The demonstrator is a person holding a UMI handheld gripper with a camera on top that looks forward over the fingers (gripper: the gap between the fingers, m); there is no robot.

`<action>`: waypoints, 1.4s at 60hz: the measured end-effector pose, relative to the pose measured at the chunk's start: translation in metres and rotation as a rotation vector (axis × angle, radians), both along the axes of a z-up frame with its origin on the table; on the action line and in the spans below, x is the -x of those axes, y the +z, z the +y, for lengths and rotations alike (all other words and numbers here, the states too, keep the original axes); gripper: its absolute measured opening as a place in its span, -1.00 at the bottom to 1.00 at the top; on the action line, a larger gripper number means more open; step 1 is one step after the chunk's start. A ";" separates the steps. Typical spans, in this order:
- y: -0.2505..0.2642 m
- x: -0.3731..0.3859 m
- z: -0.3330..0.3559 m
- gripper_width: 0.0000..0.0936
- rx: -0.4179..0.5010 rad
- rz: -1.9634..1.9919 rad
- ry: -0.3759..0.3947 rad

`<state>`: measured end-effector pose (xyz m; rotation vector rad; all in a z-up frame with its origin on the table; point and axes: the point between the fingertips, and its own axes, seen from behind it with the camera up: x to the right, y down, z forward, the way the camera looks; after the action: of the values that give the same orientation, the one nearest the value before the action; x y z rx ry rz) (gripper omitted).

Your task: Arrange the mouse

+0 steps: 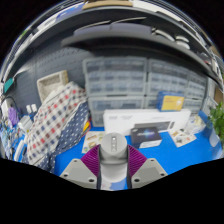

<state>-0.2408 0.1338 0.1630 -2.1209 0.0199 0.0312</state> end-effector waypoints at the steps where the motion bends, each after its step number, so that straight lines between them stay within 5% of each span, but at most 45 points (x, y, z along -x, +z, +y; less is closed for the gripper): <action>1: -0.009 0.009 0.001 -0.24 0.009 -0.003 0.011; 8: -0.079 0.055 -0.001 -0.25 0.103 -0.007 0.060; 22: -0.175 0.075 -0.020 -0.24 0.281 -0.035 0.015; 31: -0.176 0.075 -0.017 -0.22 0.255 -0.034 0.004; 44: -0.176 0.077 -0.018 0.08 0.282 -0.028 -0.006; 49: -0.166 0.079 -0.020 0.53 0.291 0.008 -0.011; 54: -0.141 0.076 -0.019 0.65 0.258 0.023 -0.021; 84: 0.022 0.058 -0.059 0.66 0.032 -0.021 -0.030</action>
<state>-0.2988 0.0745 0.1849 -2.1525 0.0399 -0.0098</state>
